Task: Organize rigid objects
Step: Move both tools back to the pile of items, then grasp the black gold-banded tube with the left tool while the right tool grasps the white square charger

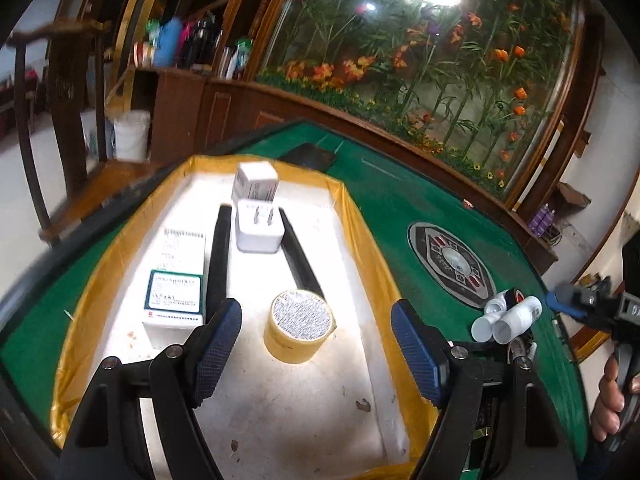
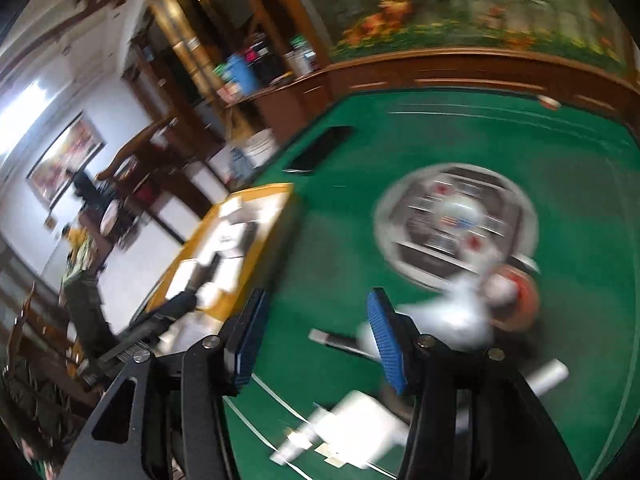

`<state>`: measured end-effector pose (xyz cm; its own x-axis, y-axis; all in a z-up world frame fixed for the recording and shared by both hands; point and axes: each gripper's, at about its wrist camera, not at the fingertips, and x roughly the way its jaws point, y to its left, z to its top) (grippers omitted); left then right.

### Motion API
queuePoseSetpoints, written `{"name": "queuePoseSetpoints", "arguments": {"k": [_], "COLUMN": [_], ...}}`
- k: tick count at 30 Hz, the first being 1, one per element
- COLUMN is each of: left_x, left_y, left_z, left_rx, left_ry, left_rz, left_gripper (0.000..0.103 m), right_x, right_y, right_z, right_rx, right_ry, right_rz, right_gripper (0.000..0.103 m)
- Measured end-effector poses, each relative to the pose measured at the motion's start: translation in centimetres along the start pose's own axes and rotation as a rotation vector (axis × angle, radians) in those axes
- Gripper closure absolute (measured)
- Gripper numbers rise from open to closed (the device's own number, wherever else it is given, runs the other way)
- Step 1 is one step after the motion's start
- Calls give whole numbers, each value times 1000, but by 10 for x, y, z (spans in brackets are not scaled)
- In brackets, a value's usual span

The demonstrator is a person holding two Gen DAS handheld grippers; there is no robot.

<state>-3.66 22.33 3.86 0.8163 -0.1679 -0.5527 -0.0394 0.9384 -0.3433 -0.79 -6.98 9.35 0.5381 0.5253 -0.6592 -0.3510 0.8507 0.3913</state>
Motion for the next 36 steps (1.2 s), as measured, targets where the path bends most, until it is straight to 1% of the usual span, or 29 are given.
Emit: {"name": "queuePoseSetpoints", "arguments": {"k": [2,4,6,8,9,10,14,17,19,21,22,23,24,25,27,28,31,36], "left_x": [-8,-15,-15,-14,-12,-9,2,6,10,17,22,25,25,25,26,25,23,20], "left_y": [-15,-41,-71,-95,-107,-115,-133,-143,-149,-151,-151,-149,-149,-150,-146,-144,-137,-131], "left_z": [0,-3,-12,-25,-36,-44,-70,-78,-82,-82,-83,-83,-84,-83,-83,-83,-82,-83], "left_rx": [24,87,170,230,255,272,339,385,422,433,435,437,442,445,446,443,423,411], "left_ry": [-16,-7,43,111,156,195,307,333,341,365,374,382,366,363,362,362,364,358], "left_rz": [-27,-71,-120,-174,-218,-238,-236,-218,-198,-181,-174,-171,-157,-148,-127,-116,-110,-100], "left_gripper": [22,18,16,16,16,16,16,17,27,44,49,57,63,65,76,78,78,78], "right_x": [-12,-20,-25,-27,-27,-28,-30,-24,-20,-18,-16,-14,-12,-12,-5,-3,10,29], "right_y": [-28,-55,-82,-96,-98,-98,-92,-87,-84,-81,-79,-75,-72,-69,-61,-57,-45,-36], "right_z": [-9,-17,-24,-24,-23,-23,-25,-27,-29,-32,-32,-34,-35,-37,-41,-43,-51,-62], "right_rx": [52,112,178,225,233,230,196,192,190,184,176,164,156,150,122,110,64,40], "right_ry": [-15,-35,-51,-53,-52,-51,-49,-27,-9,5,15,27,35,41,75,90,156,226], "right_rz": [-6,-20,-34,-24,-9,-1,29,55,70,85,90,97,101,105,123,130,158,158], "right_gripper": [53,53,53,53,53,53,53,53,53,53,53,53,53,53,53,53,53,53]}}
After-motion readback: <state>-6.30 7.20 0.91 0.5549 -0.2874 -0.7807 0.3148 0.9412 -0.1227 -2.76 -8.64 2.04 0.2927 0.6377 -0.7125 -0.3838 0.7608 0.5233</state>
